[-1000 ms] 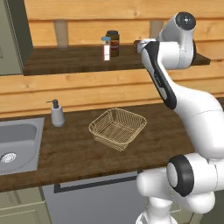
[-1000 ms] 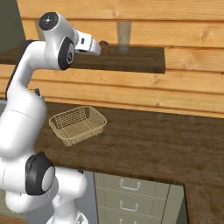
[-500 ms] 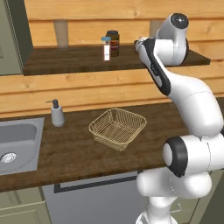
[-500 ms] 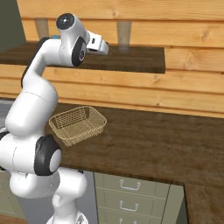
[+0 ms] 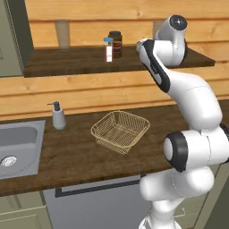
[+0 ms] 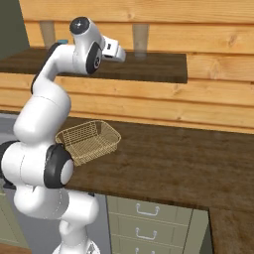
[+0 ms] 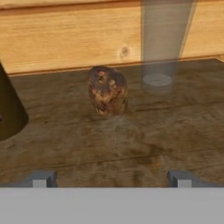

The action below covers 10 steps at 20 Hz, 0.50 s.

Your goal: Open the cabinet, pick up the bread from the cabinet and place it in the basket. Then move the basket to the dining counter.

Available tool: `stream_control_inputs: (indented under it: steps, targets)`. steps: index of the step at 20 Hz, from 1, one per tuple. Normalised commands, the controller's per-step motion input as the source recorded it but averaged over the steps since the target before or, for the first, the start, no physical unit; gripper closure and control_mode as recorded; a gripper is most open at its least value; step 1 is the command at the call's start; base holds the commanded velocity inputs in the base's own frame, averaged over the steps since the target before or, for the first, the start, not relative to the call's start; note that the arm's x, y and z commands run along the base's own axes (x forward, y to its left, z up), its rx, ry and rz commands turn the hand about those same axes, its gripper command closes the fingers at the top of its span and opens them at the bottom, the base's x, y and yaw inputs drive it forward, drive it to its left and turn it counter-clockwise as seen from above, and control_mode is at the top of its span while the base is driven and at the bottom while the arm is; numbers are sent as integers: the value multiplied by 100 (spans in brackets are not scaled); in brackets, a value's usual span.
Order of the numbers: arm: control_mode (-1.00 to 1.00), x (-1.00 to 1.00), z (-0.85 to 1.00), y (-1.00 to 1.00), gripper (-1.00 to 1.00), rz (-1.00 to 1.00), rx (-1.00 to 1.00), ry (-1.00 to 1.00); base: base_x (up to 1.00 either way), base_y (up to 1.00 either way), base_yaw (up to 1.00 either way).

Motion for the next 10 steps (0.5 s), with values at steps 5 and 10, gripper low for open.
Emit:
stream_control_inputs:
  steps: [5,10]
  targets:
    - [-100,26,-1,0,-100,0,0,0,0,0,0]
    - [-100,23,-1,0,-100,0,0,0,0,0,0]
